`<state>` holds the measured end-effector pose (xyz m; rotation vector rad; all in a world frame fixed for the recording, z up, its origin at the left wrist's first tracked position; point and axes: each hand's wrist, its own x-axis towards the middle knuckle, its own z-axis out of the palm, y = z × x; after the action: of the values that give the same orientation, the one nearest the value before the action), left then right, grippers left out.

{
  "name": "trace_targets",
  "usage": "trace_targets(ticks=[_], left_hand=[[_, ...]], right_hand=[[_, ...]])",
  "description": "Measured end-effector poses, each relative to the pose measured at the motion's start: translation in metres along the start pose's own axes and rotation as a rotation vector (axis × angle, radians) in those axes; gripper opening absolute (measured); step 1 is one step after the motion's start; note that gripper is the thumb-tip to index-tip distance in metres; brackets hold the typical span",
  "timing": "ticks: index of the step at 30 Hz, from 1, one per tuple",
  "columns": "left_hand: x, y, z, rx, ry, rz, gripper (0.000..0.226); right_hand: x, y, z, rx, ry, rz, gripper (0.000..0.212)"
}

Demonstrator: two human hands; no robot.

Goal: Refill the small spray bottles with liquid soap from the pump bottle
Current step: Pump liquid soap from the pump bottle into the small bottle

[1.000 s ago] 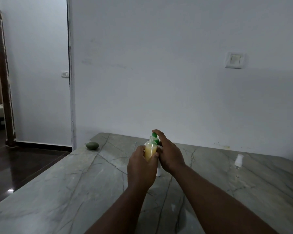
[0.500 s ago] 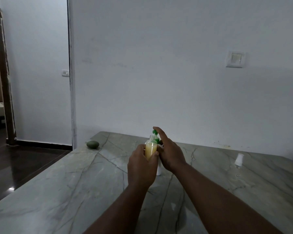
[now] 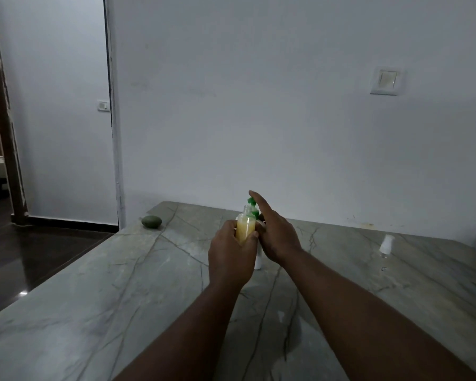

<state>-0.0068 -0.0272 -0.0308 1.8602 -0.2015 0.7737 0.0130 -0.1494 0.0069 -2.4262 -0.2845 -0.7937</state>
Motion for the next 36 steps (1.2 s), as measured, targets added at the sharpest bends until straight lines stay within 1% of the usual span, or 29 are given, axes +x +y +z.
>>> trace_targets(ticks=[3, 12, 18, 21, 24, 31, 36], left_hand=[[0.0005, 0.0004, -0.001, -0.003, 0.0, -0.006, 0.02], [-0.0005, 0.002, -0.0019, -0.002, -0.004, -0.021, 0.025], [-0.0014, 0.0026, -0.0011, 0.013, -0.008, -0.024, 0.03], [-0.0009, 0.003, -0.0024, 0.007, -0.013, -0.025, 0.029], [-0.0008, 0.0039, -0.0035, -0.001, -0.014, -0.023, 0.028], [-0.0016, 0.0046, -0.0031, 0.001, -0.006, -0.024, 0.03], [-0.001, 0.0038, -0.0038, 0.005, -0.011, -0.016, 0.026]], right_hand=[[0.0015, 0.0012, 0.0011, 0.004, 0.001, -0.003, 0.067], [0.0033, 0.0016, 0.003, 0.032, 0.004, 0.021, 0.055], [0.0019, 0.0042, 0.0034, 0.024, 0.003, 0.015, 0.059], [0.0006, 0.0043, 0.0019, 0.012, 0.001, 0.007, 0.066], [0.0005, 0.004, 0.0016, 0.003, 0.003, 0.002, 0.067], [0.0003, 0.0041, 0.0024, 0.023, 0.008, -0.003, 0.061], [0.0017, 0.0046, 0.0045, 0.033, 0.005, 0.008, 0.056]])
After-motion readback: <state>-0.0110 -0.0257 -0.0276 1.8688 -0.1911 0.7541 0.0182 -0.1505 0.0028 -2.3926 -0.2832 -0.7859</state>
